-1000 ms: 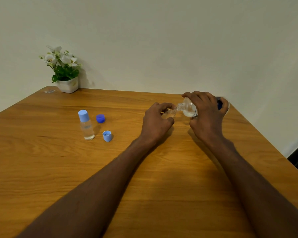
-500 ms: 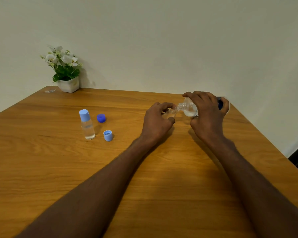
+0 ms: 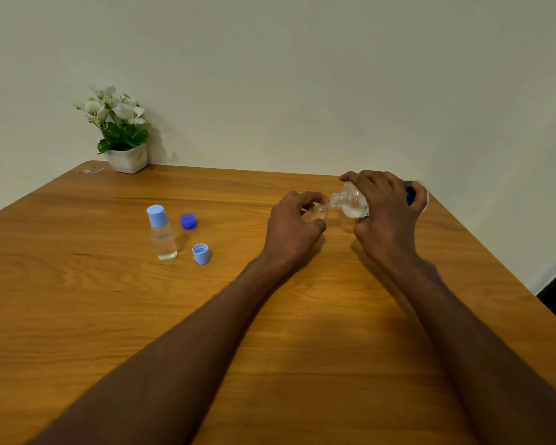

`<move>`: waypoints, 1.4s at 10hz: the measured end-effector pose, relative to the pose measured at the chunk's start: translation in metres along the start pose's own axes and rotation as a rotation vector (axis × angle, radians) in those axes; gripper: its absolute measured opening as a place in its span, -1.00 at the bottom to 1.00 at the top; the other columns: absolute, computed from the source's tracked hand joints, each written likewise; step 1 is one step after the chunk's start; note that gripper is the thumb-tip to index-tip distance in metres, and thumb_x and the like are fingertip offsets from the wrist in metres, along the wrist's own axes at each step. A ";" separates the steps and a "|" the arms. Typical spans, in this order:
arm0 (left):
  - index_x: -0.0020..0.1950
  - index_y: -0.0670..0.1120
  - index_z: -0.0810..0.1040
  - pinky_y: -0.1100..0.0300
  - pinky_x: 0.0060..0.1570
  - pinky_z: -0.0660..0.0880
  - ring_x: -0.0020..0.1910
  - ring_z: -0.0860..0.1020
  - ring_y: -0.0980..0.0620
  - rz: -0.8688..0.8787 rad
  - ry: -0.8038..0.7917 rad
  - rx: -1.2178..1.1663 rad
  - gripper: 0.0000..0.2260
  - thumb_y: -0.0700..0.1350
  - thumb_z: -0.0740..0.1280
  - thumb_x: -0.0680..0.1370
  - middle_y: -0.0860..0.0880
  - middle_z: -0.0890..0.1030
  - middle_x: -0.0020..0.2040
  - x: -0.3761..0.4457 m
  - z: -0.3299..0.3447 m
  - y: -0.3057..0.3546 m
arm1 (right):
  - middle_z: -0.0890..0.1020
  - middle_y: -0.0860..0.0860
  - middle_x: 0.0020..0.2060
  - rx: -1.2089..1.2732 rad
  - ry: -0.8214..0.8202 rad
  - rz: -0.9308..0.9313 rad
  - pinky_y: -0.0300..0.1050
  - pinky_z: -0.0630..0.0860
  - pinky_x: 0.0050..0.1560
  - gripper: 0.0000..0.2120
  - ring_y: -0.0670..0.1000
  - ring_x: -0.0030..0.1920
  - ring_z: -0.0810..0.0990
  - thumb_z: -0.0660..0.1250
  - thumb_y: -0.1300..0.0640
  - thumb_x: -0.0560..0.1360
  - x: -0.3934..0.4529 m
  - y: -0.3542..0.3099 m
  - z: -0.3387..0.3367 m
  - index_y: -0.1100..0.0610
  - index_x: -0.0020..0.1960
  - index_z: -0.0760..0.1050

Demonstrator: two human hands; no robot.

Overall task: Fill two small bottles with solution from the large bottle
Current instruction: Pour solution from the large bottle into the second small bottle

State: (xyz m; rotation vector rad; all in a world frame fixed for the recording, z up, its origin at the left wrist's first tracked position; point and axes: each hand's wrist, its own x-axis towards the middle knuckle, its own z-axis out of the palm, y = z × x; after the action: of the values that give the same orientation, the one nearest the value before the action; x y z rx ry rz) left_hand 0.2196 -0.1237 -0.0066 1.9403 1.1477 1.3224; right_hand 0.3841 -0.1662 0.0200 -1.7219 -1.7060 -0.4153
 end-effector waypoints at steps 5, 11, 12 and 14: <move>0.31 -0.01 0.66 0.21 0.10 0.53 0.12 0.59 0.08 -0.004 0.005 -0.006 -0.58 -0.21 0.49 0.45 0.01 0.63 0.18 0.000 0.000 0.001 | 0.52 -0.09 0.37 -0.014 0.001 -0.004 0.29 0.04 0.47 -0.19 0.06 0.47 0.37 0.48 0.38 0.30 0.000 0.000 -0.001 -0.15 0.45 0.44; 0.31 -0.01 0.65 0.25 0.08 0.52 0.13 0.58 0.10 0.003 0.003 -0.011 -0.58 -0.22 0.49 0.46 0.01 0.62 0.19 -0.001 0.000 0.001 | 0.52 -0.09 0.37 -0.005 0.004 -0.013 0.29 0.05 0.47 -0.20 0.06 0.46 0.38 0.46 0.37 0.30 0.000 0.001 -0.001 -0.14 0.45 0.45; 0.31 0.00 0.65 0.24 0.11 0.51 0.13 0.59 0.10 0.002 0.007 -0.009 -0.58 -0.21 0.49 0.46 0.02 0.63 0.19 -0.001 0.000 0.001 | 0.51 -0.10 0.36 -0.012 0.003 -0.016 0.30 0.06 0.47 -0.20 0.05 0.46 0.38 0.45 0.37 0.30 0.000 0.001 -0.001 -0.15 0.45 0.44; 0.31 0.00 0.65 0.21 0.13 0.52 0.13 0.59 0.09 -0.003 0.006 -0.011 -0.58 -0.21 0.49 0.45 0.02 0.63 0.18 -0.001 0.000 0.001 | 0.51 -0.09 0.38 -0.015 -0.001 -0.014 0.29 0.04 0.48 -0.20 0.05 0.47 0.37 0.46 0.36 0.30 0.000 0.001 -0.002 -0.15 0.45 0.44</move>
State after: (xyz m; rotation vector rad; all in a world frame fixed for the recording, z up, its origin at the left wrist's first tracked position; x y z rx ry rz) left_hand 0.2195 -0.1249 -0.0060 1.9274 1.1433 1.3313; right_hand 0.3850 -0.1674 0.0208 -1.7224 -1.7205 -0.4342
